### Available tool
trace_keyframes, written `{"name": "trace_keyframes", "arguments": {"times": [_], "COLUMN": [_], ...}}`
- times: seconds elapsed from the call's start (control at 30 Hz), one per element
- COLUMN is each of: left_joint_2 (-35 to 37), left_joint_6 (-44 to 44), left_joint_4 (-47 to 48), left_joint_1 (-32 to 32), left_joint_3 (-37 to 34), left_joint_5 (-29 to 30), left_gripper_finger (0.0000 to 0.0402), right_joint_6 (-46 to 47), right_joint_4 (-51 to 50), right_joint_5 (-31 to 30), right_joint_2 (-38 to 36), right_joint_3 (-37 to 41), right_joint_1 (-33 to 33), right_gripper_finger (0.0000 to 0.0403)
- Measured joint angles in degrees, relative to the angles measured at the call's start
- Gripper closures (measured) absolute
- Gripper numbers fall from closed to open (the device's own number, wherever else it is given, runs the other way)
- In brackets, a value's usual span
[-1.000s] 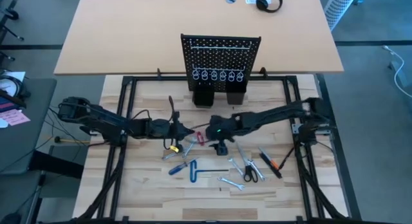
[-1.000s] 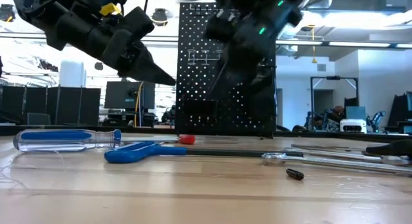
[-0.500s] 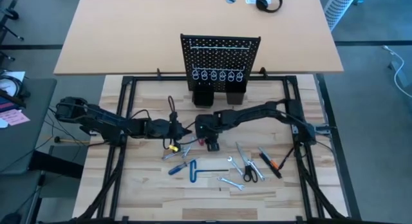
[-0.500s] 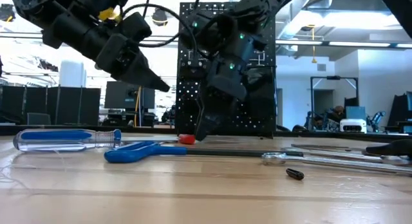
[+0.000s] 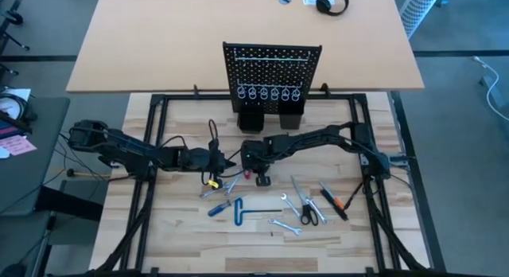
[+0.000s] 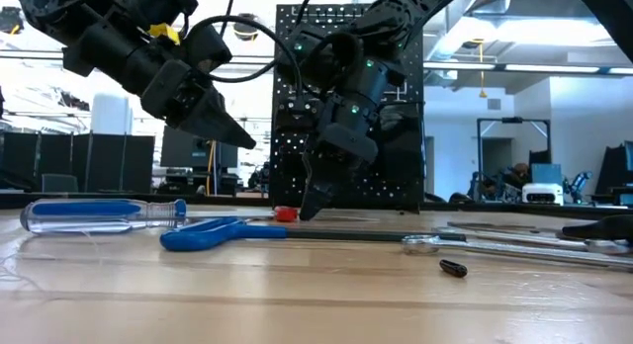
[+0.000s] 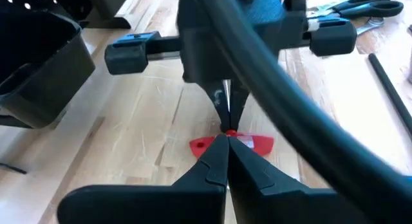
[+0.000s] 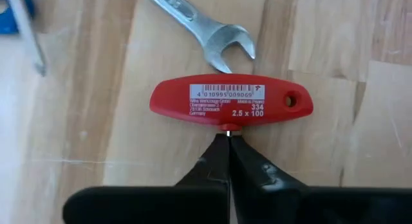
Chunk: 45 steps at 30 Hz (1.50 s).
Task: Hang tools onto peg board
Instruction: Hang the red T handle allen wrench on the pegboard
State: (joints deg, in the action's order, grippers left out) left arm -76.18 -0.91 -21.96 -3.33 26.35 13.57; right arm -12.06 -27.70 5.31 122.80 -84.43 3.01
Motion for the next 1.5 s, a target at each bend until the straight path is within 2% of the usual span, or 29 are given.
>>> {"name": "trace_keyframes", "arguments": {"times": [0.1, 0.27, 0.47, 0.6, 0.73, 0.87, 1.0, 1.07, 1.2, 1.33, 1.5], "left_joint_2": [0.0, 0.1, 0.1, 0.1, 0.1, 0.1, 0.1, 0.1, -0.7, -3.8, -7.1], "left_joint_6": [-2.7, -11.0, -22.8, -26.3, -28.7, -30.7, -32.5, -32.7, -35.5, -36.1, -36.0], "left_joint_4": [0.2, -4.4, -16.2, -18.4, -12.2, 1.7, 11.5, 10.8, 10.2, 9.0, 4.2], "left_joint_1": [-0.1, -2.3, -4.8, -5.1, -5.2, -5.2, -5.2, -5.2, -5.1, -5.0, -5.0], "left_joint_3": [0.0, 0.0, 0.0, 2.2, 7.1, 13.3, 17.0, 17.5, 17.6, 17.6, 17.6], "left_joint_5": [-1.6, -3.4, -7.8, -10.2, -11.4, -11.4, -5.5, -3.2, -3.1, -4.6, -3.6], "left_gripper_finger": [0.0401, 0.0402, 0.0394, 0.0350, 0.0284, 0.0222, 0.0186, 0.0181, 0.0183, 0.0199, 0.0228], "right_joint_6": [-0.4, -0.7, 3.0, 4.7, 5.6, 4.7, 4.6, 4.4, 4.2, 4.1, 4.4], "right_joint_4": [1.0, 11.0, 26.8, 37.7, 45.1, 44.9, 45.6, 46.3, 46.2, 46.6, 46.6], "right_joint_5": [0.7, 4.2, 16.6, 23.3, 24.1, 24.2, 24.5, 24.7, 24.7, 24.7, 24.7], "right_joint_2": [-4.6, -16.7, -25.6, -27.3, -26.8, -26.7, -27.2, -27.3, -27.2, -27.2, -27.2], "right_joint_3": [2.5, 12.3, 25.5, 31.2, 33.0, 33.1, 33.1, 33.1, 33.1, 33.1, 33.1], "right_joint_1": [-0.4, -0.2, 1.3, 1.6, 1.5, 1.5, 1.5, 1.5, 1.5, 1.5, 1.5], "right_gripper_finger": [0.0398, 0.0400, 0.0401, 0.0401, 0.0401, 0.0401, 0.0401, 0.0401, 0.0401, 0.0401, 0.0401]}}
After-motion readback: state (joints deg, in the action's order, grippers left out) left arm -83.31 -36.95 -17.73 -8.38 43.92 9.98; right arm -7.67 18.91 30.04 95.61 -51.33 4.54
